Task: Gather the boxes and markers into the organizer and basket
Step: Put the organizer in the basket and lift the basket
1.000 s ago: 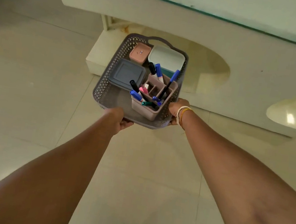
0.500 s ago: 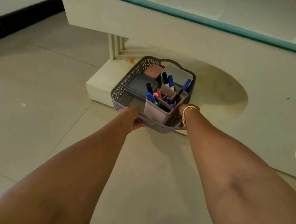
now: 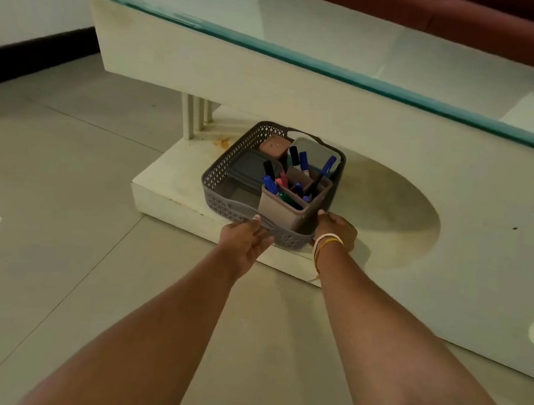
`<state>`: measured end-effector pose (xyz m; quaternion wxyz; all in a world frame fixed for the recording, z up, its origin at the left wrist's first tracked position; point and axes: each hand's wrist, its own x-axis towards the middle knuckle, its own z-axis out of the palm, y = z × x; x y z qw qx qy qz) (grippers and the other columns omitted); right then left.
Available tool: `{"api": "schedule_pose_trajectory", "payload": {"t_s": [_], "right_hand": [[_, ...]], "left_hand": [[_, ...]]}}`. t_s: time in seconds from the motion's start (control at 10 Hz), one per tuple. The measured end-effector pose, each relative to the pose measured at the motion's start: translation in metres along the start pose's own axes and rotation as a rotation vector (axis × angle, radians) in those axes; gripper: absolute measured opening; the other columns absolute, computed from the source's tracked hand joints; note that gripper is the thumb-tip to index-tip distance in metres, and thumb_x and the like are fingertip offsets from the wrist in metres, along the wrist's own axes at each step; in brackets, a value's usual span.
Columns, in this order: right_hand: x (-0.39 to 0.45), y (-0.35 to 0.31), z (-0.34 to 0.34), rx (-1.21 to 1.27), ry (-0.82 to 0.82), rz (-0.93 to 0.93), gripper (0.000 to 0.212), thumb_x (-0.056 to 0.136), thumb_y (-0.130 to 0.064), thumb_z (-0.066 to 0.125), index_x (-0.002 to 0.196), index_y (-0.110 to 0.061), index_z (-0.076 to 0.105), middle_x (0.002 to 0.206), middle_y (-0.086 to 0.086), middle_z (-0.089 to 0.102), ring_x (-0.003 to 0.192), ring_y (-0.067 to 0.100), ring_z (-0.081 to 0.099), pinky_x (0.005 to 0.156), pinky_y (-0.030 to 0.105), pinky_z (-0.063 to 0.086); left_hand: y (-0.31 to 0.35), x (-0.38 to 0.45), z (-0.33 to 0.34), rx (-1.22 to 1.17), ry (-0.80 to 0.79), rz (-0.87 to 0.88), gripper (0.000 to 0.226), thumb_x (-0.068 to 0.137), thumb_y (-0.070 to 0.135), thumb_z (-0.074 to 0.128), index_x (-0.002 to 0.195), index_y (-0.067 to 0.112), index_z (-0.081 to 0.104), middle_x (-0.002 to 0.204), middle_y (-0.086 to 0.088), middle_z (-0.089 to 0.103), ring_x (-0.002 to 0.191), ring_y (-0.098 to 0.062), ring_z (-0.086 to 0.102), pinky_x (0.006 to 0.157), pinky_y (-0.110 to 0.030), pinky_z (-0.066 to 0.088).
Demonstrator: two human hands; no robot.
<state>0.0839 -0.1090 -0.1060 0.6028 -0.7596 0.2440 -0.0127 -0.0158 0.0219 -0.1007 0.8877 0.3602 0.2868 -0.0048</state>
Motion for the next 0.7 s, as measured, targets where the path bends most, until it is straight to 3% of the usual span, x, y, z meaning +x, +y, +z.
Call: {"api": "schedule_pose_trajectory", "payload": {"t_s": [0.1, 0.3, 0.4, 0.5, 0.6, 0.7], "right_hand": [[0.016, 0.004, 0.005, 0.031, 0.004, -0.007, 0.027, 0.078, -0.030, 0.075, 0.101, -0.015, 0.076, 0.097, 0.010, 0.076, 0.093, 0.035, 0.069, 0.087, 0.045, 0.057], [0.037, -0.007, 0.010, -0.138, -0.039, -0.066, 0.027, 0.080, -0.030, 0.074, 0.099, -0.011, 0.076, 0.101, 0.016, 0.074, 0.096, 0.038, 0.069, 0.087, 0.048, 0.057], [0.038, -0.008, 0.012, -0.208, -0.044, -0.096, 0.028, 0.082, -0.030, 0.071, 0.101, -0.009, 0.074, 0.105, 0.016, 0.073, 0.099, 0.038, 0.068, 0.090, 0.048, 0.055], [0.038, -0.011, 0.012, -0.204, -0.046, -0.072, 0.027, 0.083, -0.029, 0.070, 0.102, -0.010, 0.074, 0.107, 0.016, 0.072, 0.099, 0.038, 0.068, 0.090, 0.047, 0.055], [0.031, -0.024, 0.013, -0.267, -0.011, -0.016, 0.035, 0.088, -0.027, 0.062, 0.115, -0.006, 0.065, 0.121, 0.015, 0.067, 0.110, 0.033, 0.064, 0.095, 0.036, 0.052], [0.015, -0.034, 0.020, -0.315, 0.029, 0.007, 0.042, 0.095, -0.024, 0.052, 0.131, -0.003, 0.049, 0.138, 0.015, 0.054, 0.124, 0.030, 0.054, 0.100, 0.033, 0.043]], "left_hand": [[0.007, 0.009, 0.000, 0.011, -0.067, -0.008, 0.037, 0.096, 0.008, 0.053, 0.131, -0.003, 0.046, 0.106, -0.019, 0.067, 0.091, -0.027, 0.069, 0.061, -0.030, 0.061], [0.008, 0.017, -0.009, 0.072, -0.160, -0.037, 0.032, 0.096, 0.008, 0.052, 0.127, 0.002, 0.050, 0.121, -0.017, 0.064, 0.120, -0.030, 0.059, 0.095, -0.042, 0.053], [0.007, 0.021, -0.017, 0.066, -0.141, -0.062, 0.043, 0.095, 0.009, 0.054, 0.136, 0.002, 0.044, 0.136, -0.018, 0.054, 0.132, -0.031, 0.048, 0.095, -0.045, 0.050], [0.007, 0.021, -0.021, 0.071, -0.137, -0.070, 0.047, 0.094, 0.009, 0.056, 0.139, 0.004, 0.042, 0.139, -0.017, 0.052, 0.131, -0.030, 0.048, 0.094, -0.046, 0.050], [0.012, 0.019, -0.016, 0.214, -0.073, -0.047, 0.048, 0.095, 0.012, 0.056, 0.141, 0.011, 0.042, 0.140, -0.010, 0.050, 0.132, -0.027, 0.046, 0.101, -0.047, 0.045], [0.021, 0.012, -0.008, 0.349, 0.037, 0.036, 0.043, 0.097, 0.013, 0.053, 0.139, 0.014, 0.045, 0.138, -0.008, 0.052, 0.121, -0.025, 0.052, 0.097, -0.039, 0.048]]}}
